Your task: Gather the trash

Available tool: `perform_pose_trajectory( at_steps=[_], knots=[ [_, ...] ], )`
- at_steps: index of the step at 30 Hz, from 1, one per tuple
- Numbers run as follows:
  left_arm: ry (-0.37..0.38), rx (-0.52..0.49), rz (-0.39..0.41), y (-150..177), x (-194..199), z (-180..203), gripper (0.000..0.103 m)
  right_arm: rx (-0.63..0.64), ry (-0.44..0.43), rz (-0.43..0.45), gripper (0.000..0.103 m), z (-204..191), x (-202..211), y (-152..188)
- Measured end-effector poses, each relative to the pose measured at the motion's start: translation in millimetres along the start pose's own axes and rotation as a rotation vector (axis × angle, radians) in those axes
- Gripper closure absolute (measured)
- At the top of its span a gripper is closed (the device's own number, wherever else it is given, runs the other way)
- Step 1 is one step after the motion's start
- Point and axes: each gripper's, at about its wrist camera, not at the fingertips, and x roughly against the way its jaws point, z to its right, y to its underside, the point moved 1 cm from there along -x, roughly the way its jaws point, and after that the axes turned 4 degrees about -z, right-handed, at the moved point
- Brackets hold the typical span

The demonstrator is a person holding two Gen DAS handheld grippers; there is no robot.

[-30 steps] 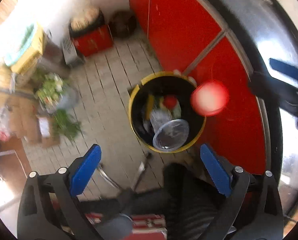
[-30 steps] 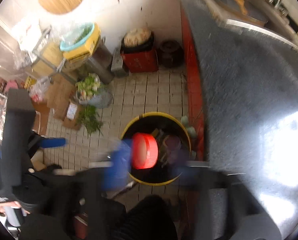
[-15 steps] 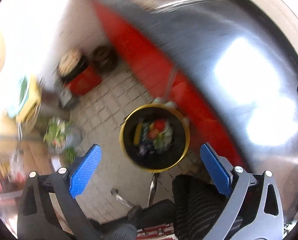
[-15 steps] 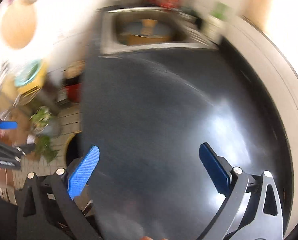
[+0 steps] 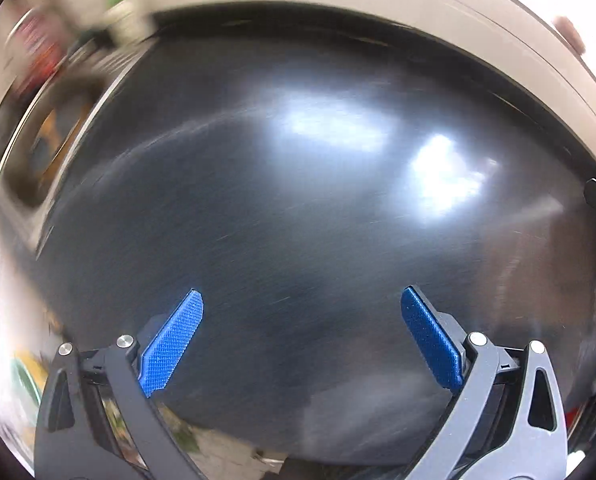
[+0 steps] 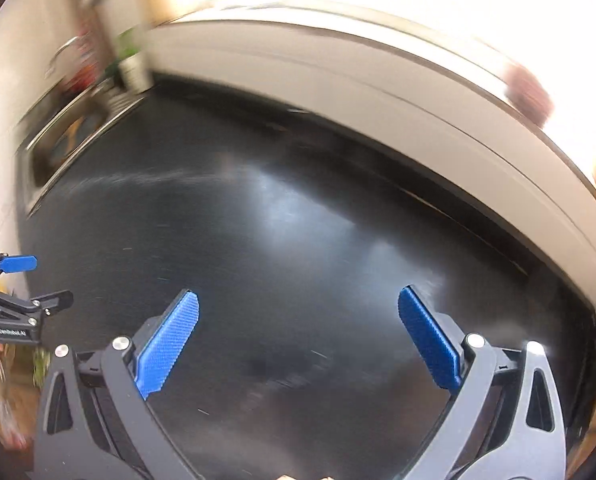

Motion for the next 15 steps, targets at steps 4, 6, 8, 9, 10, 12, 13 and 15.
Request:
perform_pose_trajectory(
  at_steps=[4, 6, 8, 9, 10, 12, 13, 15],
  knots=[
    [0.035, -0.121, 0.012, -11.9, -3.1, 67.3, 0.007, -0.157, 0.046, 0.002, 0.006, 65.7, 11.6, 36.7],
    [0.039, -0.181, 0.025, -16.4, -5.0, 104.8, 0.007, -0.209, 0.057, -0.001, 0.006, 87.0, 16.1, 52.4],
    [0.041, -0.235, 0.032, -16.6, -6.9, 140.0, 0.007, -0.253, 0.071, -0.012, 0.006, 107.5, 18.1, 70.4],
    [0.044, -0.250, 0.033, -16.2, -7.6, 150.6, 0.007, -0.268, 0.080, -0.016, 0.006, 115.9, 19.2, 79.3],
    [0.048, -0.273, 0.037, -14.8, -7.7, 167.0, 0.007, -0.280, 0.085, -0.016, 0.006, 122.8, 20.3, 85.8],
    [0.047, -0.301, 0.043, -11.3, -8.6, 187.7, 0.007, -0.309, 0.083, -0.005, 0.006, 136.4, 24.0, 100.7],
    [0.045, -0.314, 0.043, -9.5, -8.9, 197.6, 0.007, -0.327, 0.076, 0.004, 0.006, 142.7, 25.2, 107.8],
    [0.052, -0.333, 0.041, -6.4, -9.1, 210.7, 0.007, -0.360, 0.069, 0.005, 0.006, 151.9, 26.7, 123.1]
  ],
)
